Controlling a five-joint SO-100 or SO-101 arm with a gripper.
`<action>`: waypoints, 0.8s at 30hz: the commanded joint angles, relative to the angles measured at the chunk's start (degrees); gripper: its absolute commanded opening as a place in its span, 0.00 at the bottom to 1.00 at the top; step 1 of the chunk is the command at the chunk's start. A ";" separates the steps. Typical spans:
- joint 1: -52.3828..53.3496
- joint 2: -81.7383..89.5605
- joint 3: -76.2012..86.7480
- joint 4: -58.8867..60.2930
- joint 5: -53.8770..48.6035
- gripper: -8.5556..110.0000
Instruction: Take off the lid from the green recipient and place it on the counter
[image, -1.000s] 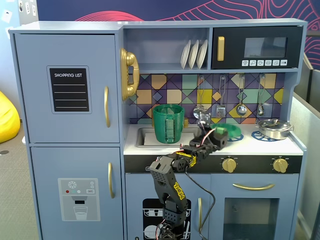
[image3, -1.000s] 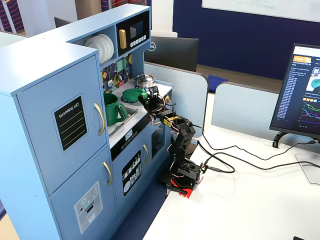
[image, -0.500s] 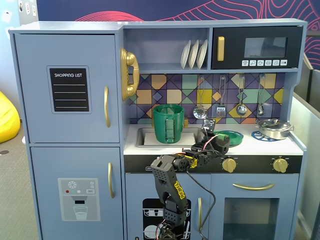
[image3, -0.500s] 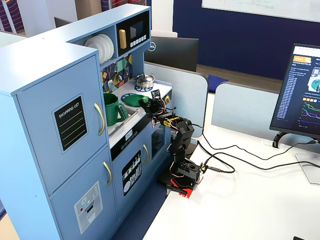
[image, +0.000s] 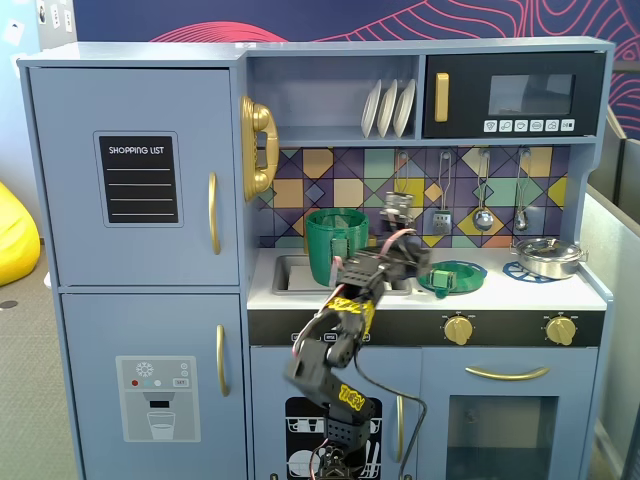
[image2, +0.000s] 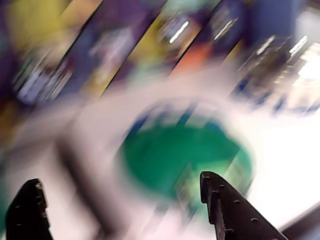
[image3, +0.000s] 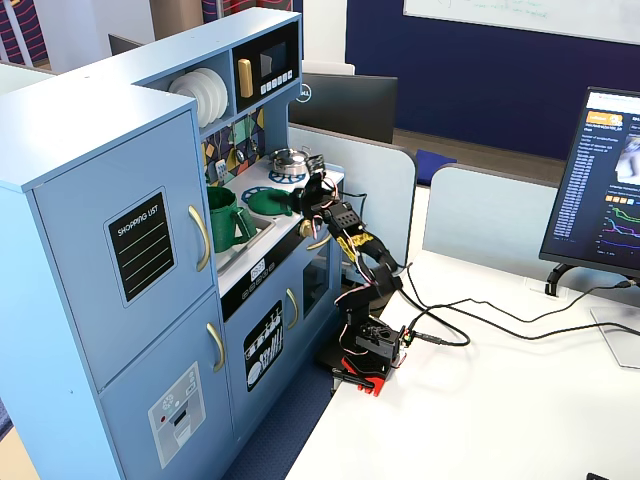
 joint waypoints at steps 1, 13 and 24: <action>-3.52 11.87 -0.26 17.23 -2.02 0.31; -15.82 37.27 33.84 28.48 0.26 0.22; -25.75 42.10 56.87 22.15 0.79 0.12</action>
